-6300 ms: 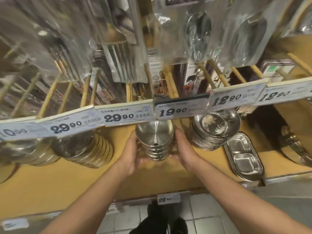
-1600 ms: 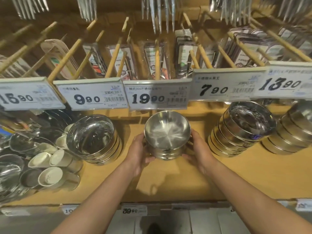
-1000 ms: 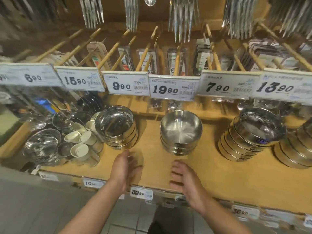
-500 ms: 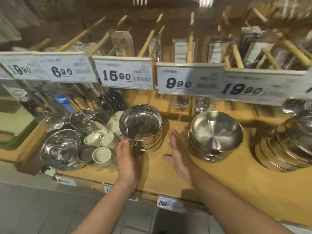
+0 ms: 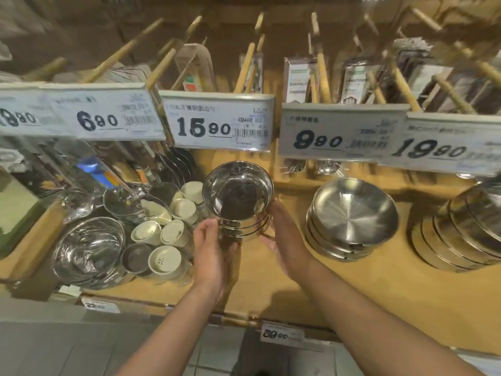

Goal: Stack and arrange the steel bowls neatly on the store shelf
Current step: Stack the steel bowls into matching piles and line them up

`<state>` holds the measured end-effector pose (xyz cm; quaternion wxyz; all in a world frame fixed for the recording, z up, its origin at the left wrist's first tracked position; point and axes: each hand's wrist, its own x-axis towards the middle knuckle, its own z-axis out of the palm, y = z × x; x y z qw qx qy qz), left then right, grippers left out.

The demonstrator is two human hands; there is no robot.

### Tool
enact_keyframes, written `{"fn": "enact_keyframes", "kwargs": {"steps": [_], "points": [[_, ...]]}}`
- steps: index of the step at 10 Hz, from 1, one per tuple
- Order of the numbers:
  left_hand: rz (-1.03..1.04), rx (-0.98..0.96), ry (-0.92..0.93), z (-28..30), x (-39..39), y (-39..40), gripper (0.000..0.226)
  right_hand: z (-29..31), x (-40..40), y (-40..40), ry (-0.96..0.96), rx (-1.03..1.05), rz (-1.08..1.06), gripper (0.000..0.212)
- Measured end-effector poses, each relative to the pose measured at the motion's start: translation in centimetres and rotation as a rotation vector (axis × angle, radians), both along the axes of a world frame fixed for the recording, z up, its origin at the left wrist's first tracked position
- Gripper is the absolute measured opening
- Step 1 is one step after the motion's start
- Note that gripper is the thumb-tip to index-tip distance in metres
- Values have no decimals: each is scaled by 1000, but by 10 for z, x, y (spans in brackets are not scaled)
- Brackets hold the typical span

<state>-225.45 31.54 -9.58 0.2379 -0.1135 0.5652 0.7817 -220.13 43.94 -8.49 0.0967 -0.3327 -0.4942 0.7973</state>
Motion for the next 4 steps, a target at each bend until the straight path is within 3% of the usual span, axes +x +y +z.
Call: {"fn": "enact_keyframes", "kwargs": {"steps": [3, 4], "points": [[1, -116, 12, 7, 4, -7, 22, 9, 19, -3, -43, 6, -62, 26], [-41, -174, 23, 2, 14, -11, 16, 5, 45, -14, -98, -22, -64, 33]]}}
